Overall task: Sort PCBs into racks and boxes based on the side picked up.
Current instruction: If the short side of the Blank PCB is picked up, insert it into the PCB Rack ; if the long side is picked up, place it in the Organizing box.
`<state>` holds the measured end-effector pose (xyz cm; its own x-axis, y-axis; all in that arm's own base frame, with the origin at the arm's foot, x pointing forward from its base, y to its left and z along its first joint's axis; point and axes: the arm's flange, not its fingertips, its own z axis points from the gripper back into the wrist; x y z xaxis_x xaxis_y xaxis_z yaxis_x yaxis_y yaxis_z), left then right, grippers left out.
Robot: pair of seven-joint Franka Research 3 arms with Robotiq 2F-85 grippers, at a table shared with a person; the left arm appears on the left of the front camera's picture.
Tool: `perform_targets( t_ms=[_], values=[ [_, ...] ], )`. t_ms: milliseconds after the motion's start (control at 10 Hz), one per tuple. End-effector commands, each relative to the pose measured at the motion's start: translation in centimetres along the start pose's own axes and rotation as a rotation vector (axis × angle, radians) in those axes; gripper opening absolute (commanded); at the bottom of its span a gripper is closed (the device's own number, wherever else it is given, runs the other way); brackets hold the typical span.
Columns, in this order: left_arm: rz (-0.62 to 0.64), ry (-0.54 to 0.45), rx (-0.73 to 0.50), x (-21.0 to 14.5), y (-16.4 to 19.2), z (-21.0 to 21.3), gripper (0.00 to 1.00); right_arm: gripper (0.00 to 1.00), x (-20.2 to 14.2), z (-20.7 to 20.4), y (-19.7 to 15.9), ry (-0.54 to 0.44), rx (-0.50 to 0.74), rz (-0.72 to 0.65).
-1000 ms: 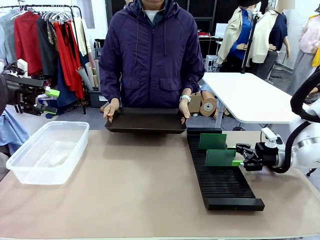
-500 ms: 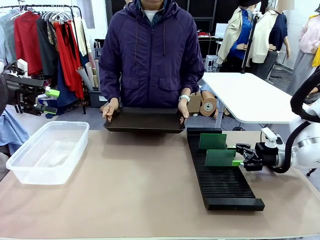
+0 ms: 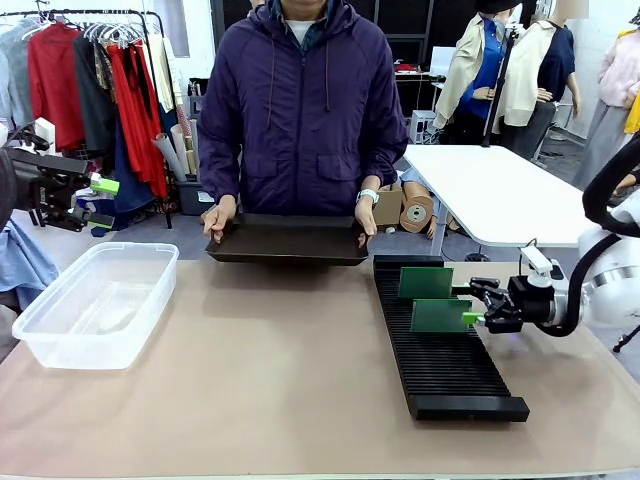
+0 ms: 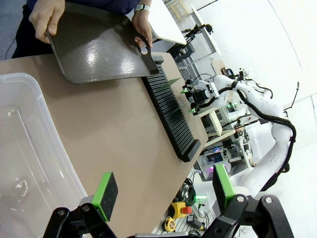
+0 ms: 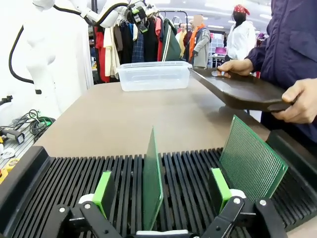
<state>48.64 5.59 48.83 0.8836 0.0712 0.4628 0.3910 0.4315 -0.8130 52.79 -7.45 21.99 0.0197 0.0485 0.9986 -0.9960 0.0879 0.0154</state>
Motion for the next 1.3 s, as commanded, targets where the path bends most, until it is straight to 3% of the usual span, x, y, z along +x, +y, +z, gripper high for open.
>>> perform_targets(
  t_ms=[0, 300, 700, 1200],
  values=[
    [-0.003, -0.002, -0.003, 0.0, -0.1, 0.0, 1.0, 1.0, 2.7, -1.0, 0.1, 0.028, -0.036, 0.021],
    [-0.003, -0.002, -0.003, 0.0, -0.1, 0.0, 1.0, 1.0, 6.4, -1.6, 1.4, 0.046, -0.032, -0.006],
    [-0.003, -0.002, -0.003, 0.0, -0.1, 0.0, 1.0, 1.0, 11.4, -1.1, 2.7, 0.123, -0.011, -0.308],
    [-0.003, -0.002, -0.003, 0.0, -0.1, 0.0, 1.0, 1.0, 16.1, -2.5, 4.3, 0.041, -0.037, -0.638]
  ],
)
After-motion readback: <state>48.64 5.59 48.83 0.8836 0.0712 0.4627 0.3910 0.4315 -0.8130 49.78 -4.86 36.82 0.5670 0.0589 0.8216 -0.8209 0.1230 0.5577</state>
